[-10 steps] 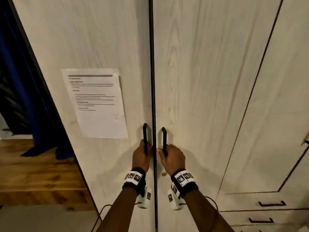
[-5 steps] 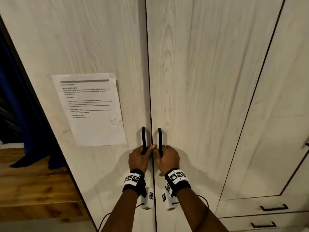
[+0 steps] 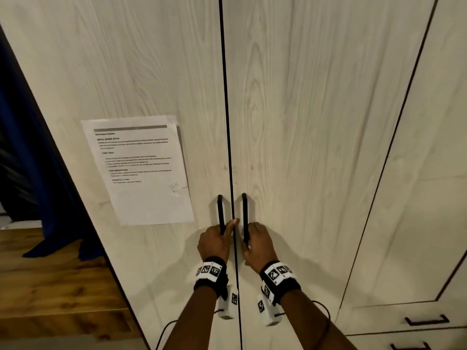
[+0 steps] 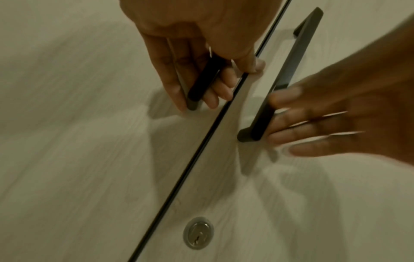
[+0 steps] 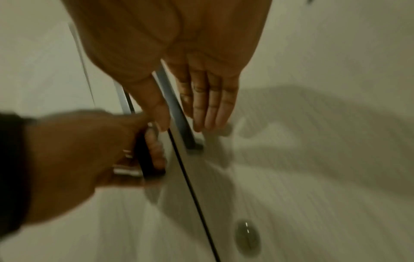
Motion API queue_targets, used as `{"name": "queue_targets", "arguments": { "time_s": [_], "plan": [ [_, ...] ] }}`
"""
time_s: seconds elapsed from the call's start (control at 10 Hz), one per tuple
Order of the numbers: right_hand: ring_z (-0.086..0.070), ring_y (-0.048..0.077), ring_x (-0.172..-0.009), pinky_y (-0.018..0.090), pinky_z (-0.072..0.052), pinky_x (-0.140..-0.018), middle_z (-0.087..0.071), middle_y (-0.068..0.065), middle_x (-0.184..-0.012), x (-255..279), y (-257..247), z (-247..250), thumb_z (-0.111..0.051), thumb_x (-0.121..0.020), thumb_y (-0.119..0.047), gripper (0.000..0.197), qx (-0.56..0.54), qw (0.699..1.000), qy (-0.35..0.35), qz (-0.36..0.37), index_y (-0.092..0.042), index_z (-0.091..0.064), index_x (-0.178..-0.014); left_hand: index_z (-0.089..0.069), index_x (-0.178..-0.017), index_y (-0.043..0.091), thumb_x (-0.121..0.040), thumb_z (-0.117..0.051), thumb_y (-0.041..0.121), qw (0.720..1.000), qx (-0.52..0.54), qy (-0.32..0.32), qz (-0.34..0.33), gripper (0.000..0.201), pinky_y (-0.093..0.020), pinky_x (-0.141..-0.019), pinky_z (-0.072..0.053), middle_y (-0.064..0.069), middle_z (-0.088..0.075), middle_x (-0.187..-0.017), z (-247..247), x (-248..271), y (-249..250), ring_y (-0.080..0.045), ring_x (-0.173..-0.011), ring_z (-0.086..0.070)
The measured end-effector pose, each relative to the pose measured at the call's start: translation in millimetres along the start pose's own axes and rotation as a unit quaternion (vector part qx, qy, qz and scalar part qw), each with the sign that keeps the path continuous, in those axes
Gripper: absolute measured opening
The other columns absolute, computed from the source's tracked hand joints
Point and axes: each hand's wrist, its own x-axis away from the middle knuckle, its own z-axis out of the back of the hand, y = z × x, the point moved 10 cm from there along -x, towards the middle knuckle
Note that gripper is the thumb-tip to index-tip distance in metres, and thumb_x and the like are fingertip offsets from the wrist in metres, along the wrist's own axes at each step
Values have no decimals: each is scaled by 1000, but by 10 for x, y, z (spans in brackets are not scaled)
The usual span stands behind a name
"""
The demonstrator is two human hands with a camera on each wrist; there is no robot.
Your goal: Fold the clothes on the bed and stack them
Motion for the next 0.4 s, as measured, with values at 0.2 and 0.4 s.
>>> {"name": "queue_targets", "arguments": {
  "time_s": [0.2,0.4],
  "plan": [
    [-69,10,-72,43,-57,-64,-74,-7,-85,404,-264,2215,-75,-88,-10,21,-154,960,235,-10,-28,-70,-98,-66,-59,16,-80,-40,90,999,-23,-6,22,82,-34,-62,-56,3,-66,-57,-51,-54,-2,-18,-56,-64],
    [-71,26,-85,44,-56,-73,-74,-1,-96,1387,-596,4473,-68,-97,-30,5,-115,929,335,108,-29,-72,-100,-57,-56,15,-71,-63,80,998,47,-14,42,66,-26,-56,-40,3,-60,-56,-24,4,10,-15,-52,-53]
  ]
}}
